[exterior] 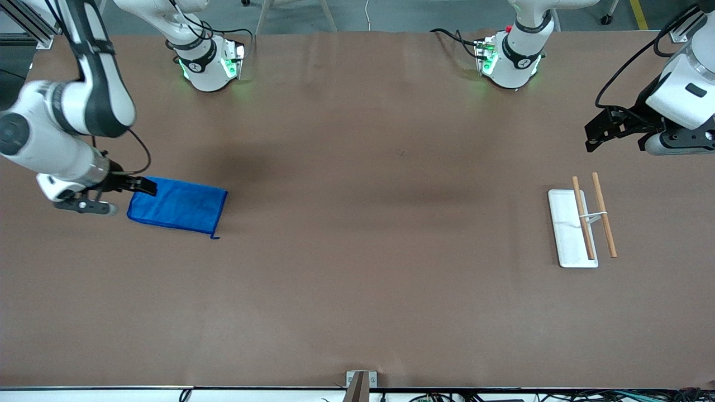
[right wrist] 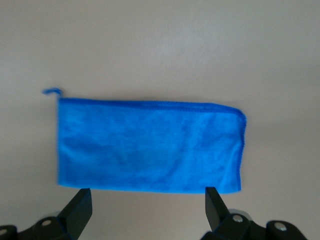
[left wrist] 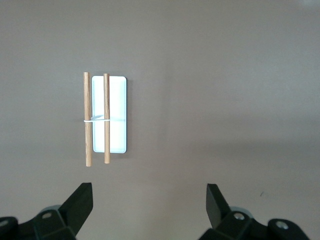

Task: Right arm passes towel to left arm to hang
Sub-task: 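Reach the right gripper down to the blue towel's edge, then grasp the towel edge with the right gripper and lift it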

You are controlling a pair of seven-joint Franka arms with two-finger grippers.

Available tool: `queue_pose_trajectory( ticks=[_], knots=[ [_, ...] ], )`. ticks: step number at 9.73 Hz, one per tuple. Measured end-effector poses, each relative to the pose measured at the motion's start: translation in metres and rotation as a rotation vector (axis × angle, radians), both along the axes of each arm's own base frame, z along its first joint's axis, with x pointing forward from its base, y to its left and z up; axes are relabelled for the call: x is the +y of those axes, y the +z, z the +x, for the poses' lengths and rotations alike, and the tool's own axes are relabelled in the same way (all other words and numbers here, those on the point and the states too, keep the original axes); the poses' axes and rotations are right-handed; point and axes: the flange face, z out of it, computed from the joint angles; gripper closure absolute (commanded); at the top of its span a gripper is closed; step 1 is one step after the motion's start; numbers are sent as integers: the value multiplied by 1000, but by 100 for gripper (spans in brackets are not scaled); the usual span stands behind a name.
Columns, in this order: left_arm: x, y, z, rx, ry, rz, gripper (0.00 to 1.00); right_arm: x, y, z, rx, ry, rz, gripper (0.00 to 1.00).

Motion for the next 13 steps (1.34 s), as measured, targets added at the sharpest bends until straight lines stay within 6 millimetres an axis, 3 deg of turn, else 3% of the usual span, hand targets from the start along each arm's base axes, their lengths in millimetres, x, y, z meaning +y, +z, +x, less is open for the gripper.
queue_pose_trajectory(
  ticks=[2, 6, 8, 9, 13],
  knots=[
    [-1, 0, 0, 0, -2, 0, 0, -17, -45, -4, 22, 15, 2, 0],
    [-1, -7, 4, 12, -4, 0, 0, -14, -101, -15, -12, 27, -6, 0],
    [-2, -15, 10, 16, -4, -1, 0, -13, -115, -19, -24, 30, -8, 7],
    [-2, -16, 11, 15, -4, -2, 0, -13, -121, -21, -40, 31, -11, 19],
    [-1, -17, 12, 17, -3, -2, 0, -13, -126, -24, -48, 32, -12, 92]
  ],
)
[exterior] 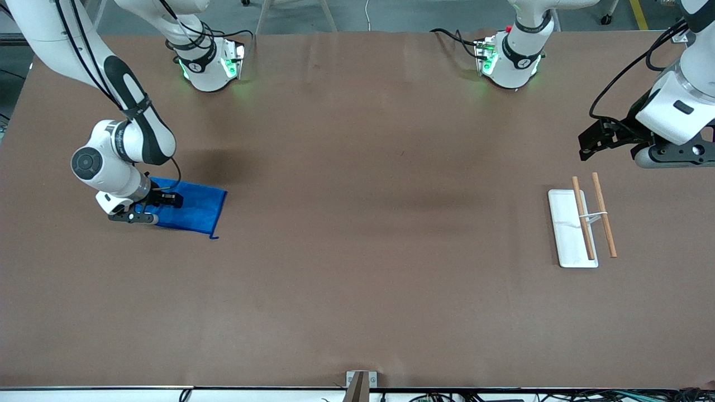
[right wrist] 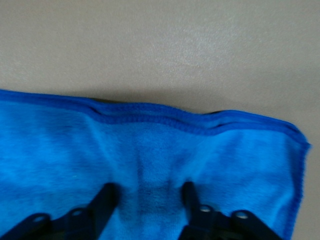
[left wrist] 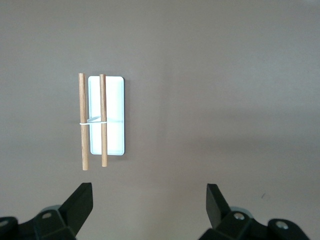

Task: Right arm passes towel to left arm to hang
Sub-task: 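Grasp the towel edge with the right gripper and lift it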

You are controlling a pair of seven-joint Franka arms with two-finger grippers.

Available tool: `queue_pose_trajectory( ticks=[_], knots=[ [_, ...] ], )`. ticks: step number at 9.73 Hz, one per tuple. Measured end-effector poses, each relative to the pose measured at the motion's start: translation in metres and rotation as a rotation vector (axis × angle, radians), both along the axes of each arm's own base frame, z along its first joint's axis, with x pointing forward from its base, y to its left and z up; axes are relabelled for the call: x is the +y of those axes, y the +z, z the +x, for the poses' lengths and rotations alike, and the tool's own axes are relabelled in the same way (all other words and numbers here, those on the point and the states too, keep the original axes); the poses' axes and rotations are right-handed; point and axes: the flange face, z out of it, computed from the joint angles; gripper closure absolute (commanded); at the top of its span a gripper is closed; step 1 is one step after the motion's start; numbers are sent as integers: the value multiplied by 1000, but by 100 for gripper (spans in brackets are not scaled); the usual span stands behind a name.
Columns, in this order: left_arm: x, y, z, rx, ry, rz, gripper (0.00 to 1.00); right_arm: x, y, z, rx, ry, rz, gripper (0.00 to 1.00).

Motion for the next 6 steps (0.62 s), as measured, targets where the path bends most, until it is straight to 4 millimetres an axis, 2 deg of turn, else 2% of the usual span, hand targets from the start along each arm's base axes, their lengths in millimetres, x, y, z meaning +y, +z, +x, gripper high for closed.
queue_pose_trajectory(
  ticks=[2, 4, 5, 6],
  knots=[
    [0, -2, 1, 3, 0, 0, 0, 1, 4, 1, 3, 3, 1, 99],
    [0, -2, 1, 3, 1, 0, 0, 1, 8, 4, 56, -8, 12, 99],
    [0, -2, 1, 3, 1, 0, 0, 3, 19, 14, 84, -27, 31, 99],
    [0, -2, 1, 4, 1, 0, 0, 7, 41, 31, 109, -37, 52, 99]
  ],
)
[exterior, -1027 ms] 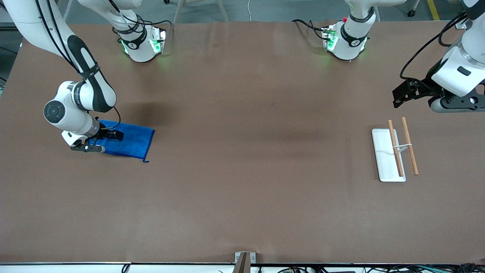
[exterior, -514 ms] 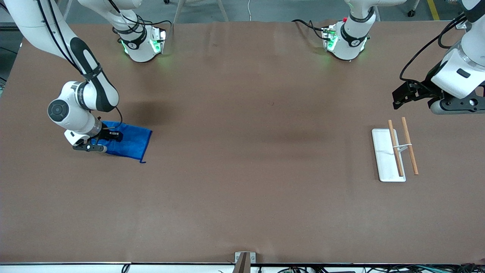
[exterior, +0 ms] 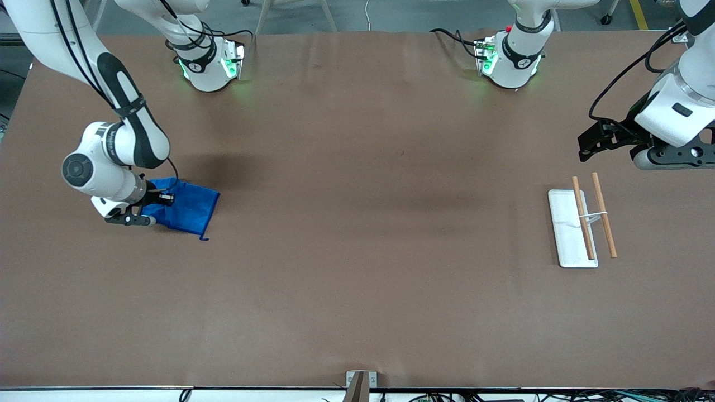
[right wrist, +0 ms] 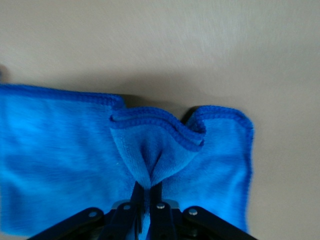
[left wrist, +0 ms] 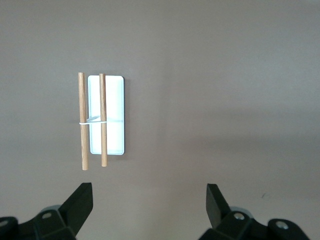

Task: Right arm passes towel to left arm to hang
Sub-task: 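Grasp the towel edge with the right gripper and lift it, then carry the towel toward the middle while the left gripper approaches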

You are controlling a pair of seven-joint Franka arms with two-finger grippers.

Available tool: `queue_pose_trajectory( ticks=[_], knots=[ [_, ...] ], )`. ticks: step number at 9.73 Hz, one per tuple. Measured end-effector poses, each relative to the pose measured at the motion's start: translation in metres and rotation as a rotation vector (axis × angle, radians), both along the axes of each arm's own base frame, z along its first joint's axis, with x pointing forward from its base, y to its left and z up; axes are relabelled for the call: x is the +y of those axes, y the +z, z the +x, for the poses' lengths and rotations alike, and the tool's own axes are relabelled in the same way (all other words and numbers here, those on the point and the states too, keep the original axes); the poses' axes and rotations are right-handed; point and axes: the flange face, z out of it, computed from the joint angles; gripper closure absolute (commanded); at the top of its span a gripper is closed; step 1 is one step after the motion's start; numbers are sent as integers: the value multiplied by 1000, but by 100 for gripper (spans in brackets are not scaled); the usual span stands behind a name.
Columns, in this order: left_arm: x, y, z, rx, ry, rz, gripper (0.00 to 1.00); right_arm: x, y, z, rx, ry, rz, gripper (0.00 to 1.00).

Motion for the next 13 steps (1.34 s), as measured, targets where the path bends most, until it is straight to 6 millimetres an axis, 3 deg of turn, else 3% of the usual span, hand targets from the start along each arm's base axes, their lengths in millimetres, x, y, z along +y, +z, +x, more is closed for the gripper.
queue_pose_trajectory(
  ticks=[2, 4, 5, 8, 11, 13],
  knots=[
    [0, 0, 0, 1, 0, 0, 0, 18, 54, 36, 1, 0, 44, 99],
    [0, -1, 1, 2, 0, 0, 0, 59, 89, 56, -38, 5, 87, 99],
    [0, -2, 1, 3, -2, 0, 0, 90, 102, 62, -57, -10, 116, 99],
    [-5, -2, 1, 2, -10, -4, 0, 215, 147, 68, -79, -46, 277, 99],
    [-11, -9, 3, 15, -17, -18, 0, 343, 187, 44, -65, -25, 514, 99],
    [-18, -16, 6, 31, -18, -73, 0, 409, 206, 18, -11, -41, 684, 99]
  ],
)
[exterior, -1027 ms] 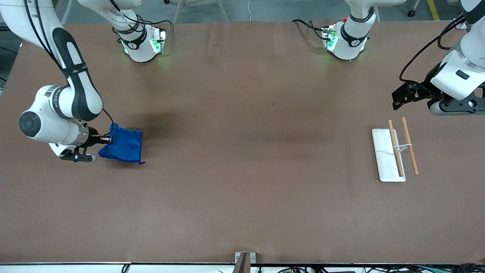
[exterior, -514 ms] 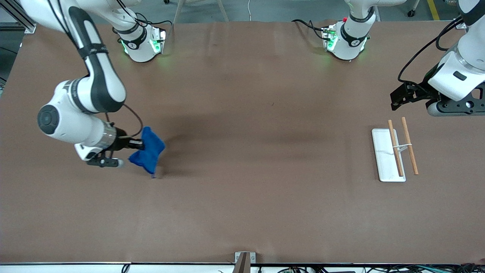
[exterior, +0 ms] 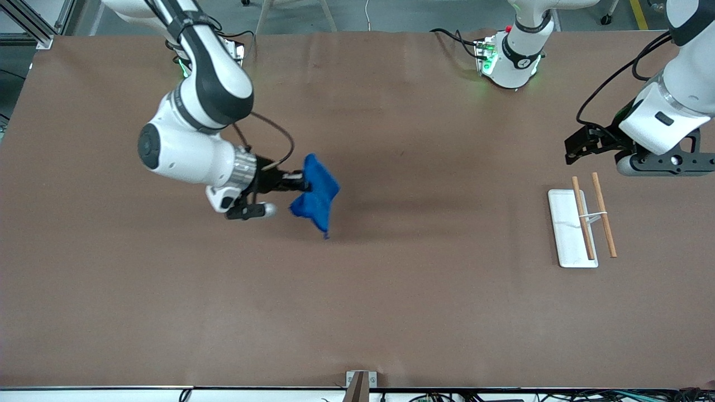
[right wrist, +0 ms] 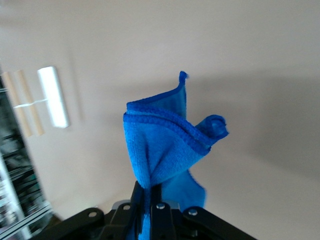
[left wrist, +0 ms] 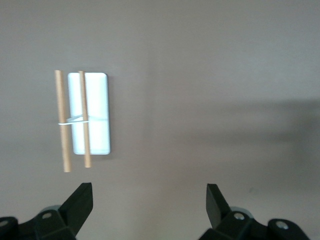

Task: Right arm passes towel to left arm to hang
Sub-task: 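Carry the towel toward the middle while the left gripper approaches, then grasp the hanging towel with the left gripper beside the right gripper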

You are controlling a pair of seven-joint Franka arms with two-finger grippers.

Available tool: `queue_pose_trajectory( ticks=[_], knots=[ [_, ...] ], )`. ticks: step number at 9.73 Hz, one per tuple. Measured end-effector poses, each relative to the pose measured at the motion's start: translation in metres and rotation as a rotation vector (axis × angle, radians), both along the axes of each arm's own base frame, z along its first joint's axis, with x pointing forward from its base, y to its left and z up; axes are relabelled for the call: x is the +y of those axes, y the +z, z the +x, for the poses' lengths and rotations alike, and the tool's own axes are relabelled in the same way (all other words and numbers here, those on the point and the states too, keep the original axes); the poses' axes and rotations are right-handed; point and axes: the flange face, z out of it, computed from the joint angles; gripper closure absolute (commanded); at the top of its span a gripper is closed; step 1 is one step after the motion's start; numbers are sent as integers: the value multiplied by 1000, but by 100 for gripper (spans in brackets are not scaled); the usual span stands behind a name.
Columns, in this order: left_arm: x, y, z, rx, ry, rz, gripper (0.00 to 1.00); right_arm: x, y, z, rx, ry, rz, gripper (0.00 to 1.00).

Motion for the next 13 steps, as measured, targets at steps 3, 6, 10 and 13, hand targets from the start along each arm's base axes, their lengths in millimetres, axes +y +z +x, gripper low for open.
queue_pose_trajectory(
  ticks=[3, 6, 10, 13],
  knots=[
    [-20, -14, -2, 45, -18, -144, 0, 60, 8, -33, 105, -36, 199, 99],
    [-59, -48, -15, 141, -95, -307, 1, 100, 11, -53, 186, -68, 428, 99],
    [-78, -101, -33, 274, -124, -531, 6, 133, -5, -65, 200, -140, 732, 99],
    [-87, -152, -54, 343, -184, -751, 6, 144, -1, -68, 226, -215, 863, 99]
  ],
)
